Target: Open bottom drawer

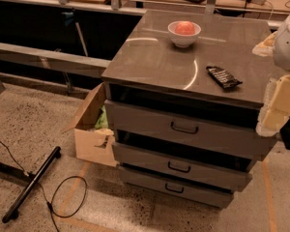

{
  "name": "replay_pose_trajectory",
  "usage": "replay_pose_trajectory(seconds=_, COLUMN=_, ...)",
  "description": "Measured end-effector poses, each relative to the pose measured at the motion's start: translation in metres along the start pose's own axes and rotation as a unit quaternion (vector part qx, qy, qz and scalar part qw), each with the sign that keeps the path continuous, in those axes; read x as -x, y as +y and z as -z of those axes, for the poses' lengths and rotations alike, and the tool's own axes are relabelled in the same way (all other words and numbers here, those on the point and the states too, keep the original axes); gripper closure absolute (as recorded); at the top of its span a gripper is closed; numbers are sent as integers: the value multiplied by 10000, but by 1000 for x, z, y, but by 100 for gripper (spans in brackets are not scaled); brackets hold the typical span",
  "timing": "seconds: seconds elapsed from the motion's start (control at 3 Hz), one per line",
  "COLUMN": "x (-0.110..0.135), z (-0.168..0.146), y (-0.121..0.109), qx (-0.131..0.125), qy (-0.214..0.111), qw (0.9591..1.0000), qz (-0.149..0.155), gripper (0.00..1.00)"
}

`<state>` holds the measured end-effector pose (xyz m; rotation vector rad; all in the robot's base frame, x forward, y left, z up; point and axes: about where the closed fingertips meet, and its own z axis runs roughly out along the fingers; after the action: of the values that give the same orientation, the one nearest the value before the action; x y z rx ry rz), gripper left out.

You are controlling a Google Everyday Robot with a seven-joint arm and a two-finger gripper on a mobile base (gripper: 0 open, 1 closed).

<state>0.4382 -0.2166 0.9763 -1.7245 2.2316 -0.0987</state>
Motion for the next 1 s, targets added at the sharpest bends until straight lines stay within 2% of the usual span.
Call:
replay_pose_trajectory(seconds=0.67, x=-1, z=-1, y=2, qx=-2, qy=-90, qw=10000, qz=20, gripper=0)
replay_pose_trajectory(seconds=1.0, x=-13, z=-15, y=12, qx=-96, qy=-225, qw=9997, qz=18, gripper=0)
